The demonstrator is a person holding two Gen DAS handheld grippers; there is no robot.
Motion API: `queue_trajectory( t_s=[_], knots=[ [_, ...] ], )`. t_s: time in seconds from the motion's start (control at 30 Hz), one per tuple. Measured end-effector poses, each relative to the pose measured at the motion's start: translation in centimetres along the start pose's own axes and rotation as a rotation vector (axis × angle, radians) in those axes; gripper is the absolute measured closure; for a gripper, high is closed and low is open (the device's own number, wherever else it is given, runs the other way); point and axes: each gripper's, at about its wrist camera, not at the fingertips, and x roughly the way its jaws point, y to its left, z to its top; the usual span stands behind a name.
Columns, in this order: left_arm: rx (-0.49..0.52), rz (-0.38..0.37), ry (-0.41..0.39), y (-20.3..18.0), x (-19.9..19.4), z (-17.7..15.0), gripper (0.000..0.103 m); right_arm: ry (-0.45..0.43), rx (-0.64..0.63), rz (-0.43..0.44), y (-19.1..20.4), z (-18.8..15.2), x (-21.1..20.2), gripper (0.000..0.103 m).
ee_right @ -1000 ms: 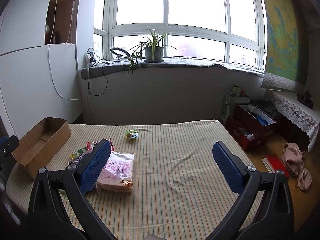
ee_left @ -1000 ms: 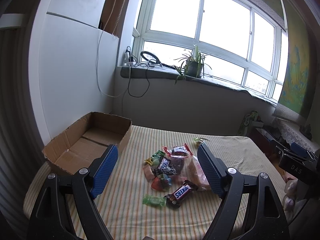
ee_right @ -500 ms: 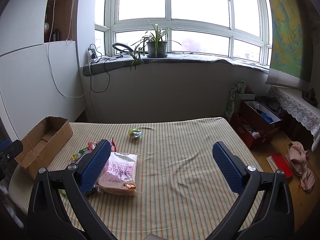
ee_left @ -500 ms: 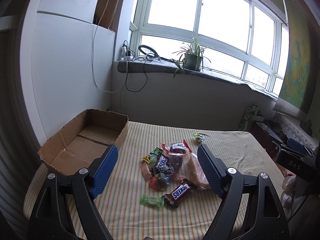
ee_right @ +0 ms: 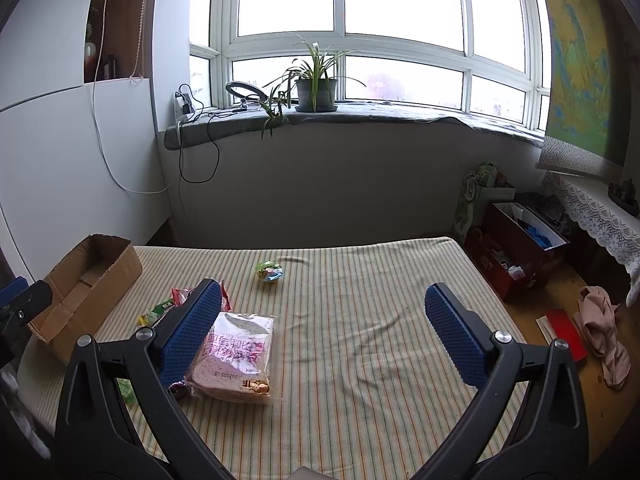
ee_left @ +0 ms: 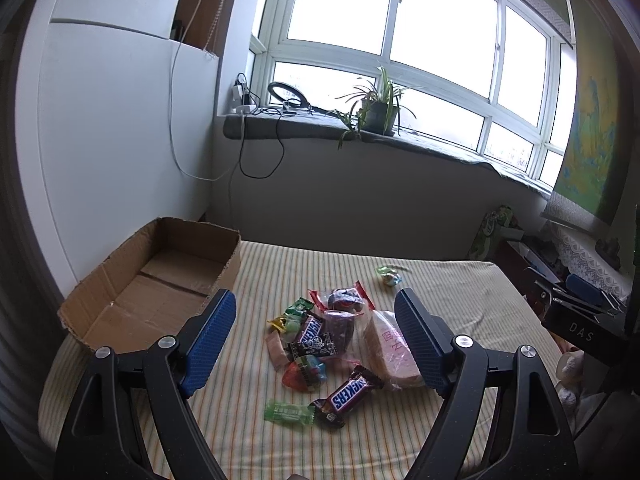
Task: Organize snacks
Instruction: 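Move the right tool to the bread loaf and close around it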
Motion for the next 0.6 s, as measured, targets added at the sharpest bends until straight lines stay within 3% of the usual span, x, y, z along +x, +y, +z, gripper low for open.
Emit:
queue_trajectory(
  t_s=[0.33, 0.6],
  knots=[
    [-0.02, -0.01, 0.09, 0.4, 2.8, -1.1, 0.021, 0.101, -0.014, 0.073, -1.1, -1.6, 4.3, 0.0],
    [-0.02, -0.062, 0.185, -0.4, 5.4, -2.7, 0.022, 0.243, 0.042, 0.251, -2.6, -3.9, 8.5, 0.0]
  ],
)
